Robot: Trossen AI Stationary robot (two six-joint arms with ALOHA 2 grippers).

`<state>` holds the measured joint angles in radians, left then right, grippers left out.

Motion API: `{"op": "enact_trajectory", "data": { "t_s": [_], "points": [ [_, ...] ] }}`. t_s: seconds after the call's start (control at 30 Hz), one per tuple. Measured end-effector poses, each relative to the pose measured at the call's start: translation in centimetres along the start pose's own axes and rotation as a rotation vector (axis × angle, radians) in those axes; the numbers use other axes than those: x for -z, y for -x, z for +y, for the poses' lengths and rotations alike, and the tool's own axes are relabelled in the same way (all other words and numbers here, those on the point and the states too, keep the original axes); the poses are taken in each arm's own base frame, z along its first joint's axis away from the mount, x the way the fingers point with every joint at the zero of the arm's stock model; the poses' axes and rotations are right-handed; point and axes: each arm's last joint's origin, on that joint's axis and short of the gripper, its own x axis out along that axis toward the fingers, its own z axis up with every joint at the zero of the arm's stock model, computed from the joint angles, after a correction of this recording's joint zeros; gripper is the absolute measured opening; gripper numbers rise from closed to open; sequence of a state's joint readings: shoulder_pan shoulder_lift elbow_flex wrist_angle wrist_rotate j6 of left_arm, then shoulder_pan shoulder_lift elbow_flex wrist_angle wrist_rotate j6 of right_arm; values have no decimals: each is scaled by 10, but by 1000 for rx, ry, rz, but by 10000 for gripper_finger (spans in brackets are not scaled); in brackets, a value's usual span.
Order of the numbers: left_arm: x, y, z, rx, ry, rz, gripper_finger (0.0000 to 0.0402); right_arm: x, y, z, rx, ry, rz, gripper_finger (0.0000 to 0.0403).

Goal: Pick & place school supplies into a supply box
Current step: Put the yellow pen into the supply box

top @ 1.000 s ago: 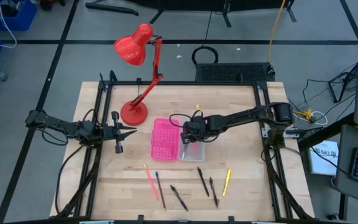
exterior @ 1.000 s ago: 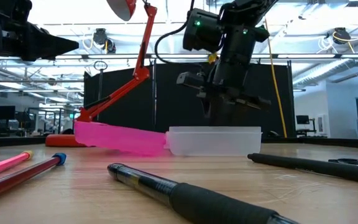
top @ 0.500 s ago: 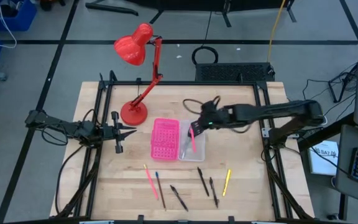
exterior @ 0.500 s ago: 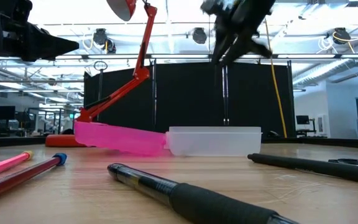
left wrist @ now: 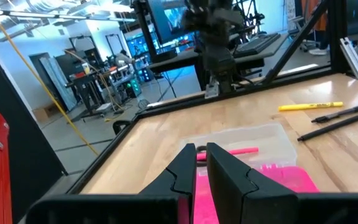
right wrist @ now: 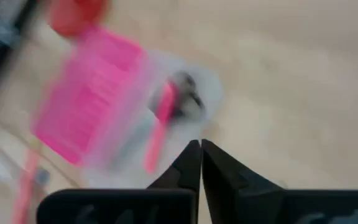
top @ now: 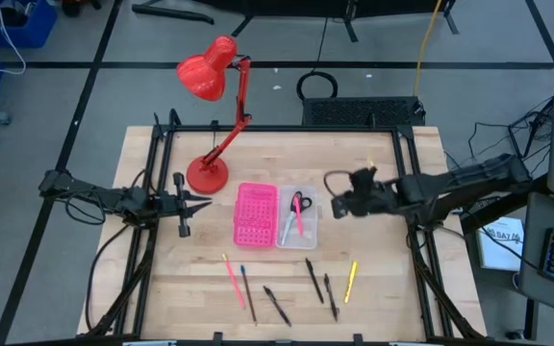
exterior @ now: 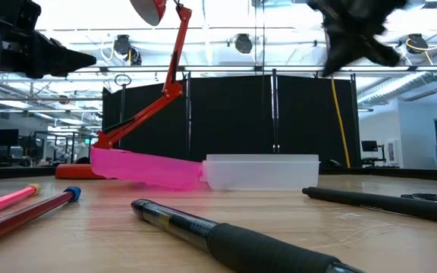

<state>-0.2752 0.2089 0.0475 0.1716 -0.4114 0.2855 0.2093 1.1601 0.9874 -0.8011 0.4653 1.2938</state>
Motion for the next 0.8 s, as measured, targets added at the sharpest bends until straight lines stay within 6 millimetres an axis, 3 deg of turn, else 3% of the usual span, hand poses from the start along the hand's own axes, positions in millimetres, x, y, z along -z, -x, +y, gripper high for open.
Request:
{"op": "enact_trajectory", "data": {
  "t_s": [0.2,0.4,0.5,0.63,0.8],
  "points": [
    [1,0,0,4,7,13,47,43,-16,-22,71,-4,123,1],
    [1,0,0,3,18,13,47,70,-19,-2,-95,289,133,0],
    [2,0,-1,4,12,19,47,63,-7,24,-119,477,170,0],
    [3,0,0,-1,-20,28,47,37,15,53,-21,727,204,0],
    [3,0,0,-1,-80,28,47,22,31,65,21,1333,317,0]
  ]
}}
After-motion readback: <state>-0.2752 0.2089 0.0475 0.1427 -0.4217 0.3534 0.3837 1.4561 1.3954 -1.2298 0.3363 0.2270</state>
